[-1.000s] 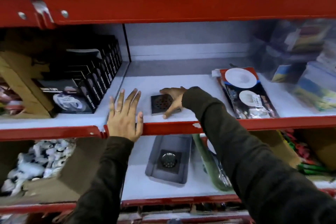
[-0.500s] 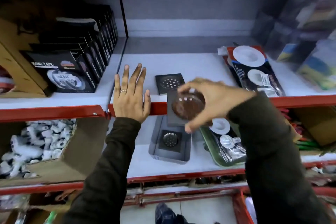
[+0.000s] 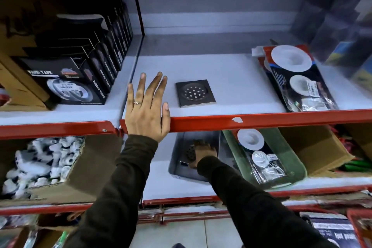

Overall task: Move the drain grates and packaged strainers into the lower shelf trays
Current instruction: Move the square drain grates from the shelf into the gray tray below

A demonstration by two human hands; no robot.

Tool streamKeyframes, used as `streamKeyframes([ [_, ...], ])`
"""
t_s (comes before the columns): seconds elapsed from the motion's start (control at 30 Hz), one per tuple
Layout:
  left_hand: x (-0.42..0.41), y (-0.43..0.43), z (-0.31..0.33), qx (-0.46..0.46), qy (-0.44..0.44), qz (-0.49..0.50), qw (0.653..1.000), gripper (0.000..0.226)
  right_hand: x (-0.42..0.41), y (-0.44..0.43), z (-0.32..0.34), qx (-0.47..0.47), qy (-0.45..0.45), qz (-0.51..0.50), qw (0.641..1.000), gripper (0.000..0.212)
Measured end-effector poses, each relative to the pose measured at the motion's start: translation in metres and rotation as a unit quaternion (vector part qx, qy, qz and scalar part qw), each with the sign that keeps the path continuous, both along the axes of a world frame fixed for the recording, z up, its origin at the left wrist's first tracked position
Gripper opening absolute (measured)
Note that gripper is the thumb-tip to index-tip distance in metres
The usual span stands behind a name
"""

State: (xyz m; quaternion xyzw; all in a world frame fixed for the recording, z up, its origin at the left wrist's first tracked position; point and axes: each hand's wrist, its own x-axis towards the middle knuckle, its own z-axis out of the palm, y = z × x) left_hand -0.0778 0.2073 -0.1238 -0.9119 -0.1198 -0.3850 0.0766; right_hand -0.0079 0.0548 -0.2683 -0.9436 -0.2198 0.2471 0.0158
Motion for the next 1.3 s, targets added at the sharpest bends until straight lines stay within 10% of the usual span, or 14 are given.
streamKeyframes([
  [0.2,0.0,-0.001,0.001,0.004,-0.004,0.002,1.0,0.058,0.005,-0.004,-0.016,0.059,-0.016,0.013,0.998,0.104],
  [0.33,-0.001,-0.002,0.001,0.004,-0.012,0.001,1.0,0.057,-0.023,-0.015,0.03,0.232,-0.045,0.065,0.969,0.044],
  [0.6,-0.002,-0.003,0.001,-0.002,-0.01,0.005,1.0,0.056,-0.047,-0.032,0.174,0.573,-0.257,0.142,0.765,0.029],
  [0.67,-0.003,-0.004,0.001,-0.007,-0.007,0.002,1.0,0.058,-0.021,-0.026,0.193,0.541,-0.307,0.117,0.775,0.016],
  [0.87,-0.005,-0.006,0.003,-0.017,0.002,0.011,1.0,0.061,0.078,-0.011,0.209,0.209,-0.072,0.132,0.966,0.104],
  [1.13,-0.005,-0.006,0.005,-0.026,0.009,0.012,1.0,0.061,0.083,-0.003,0.237,0.149,-0.051,0.138,0.978,0.093],
  [1.3,-0.004,-0.005,0.005,-0.023,0.0,0.009,1.0,0.061,0.048,-0.034,0.257,0.326,-0.094,0.114,0.934,0.076],
])
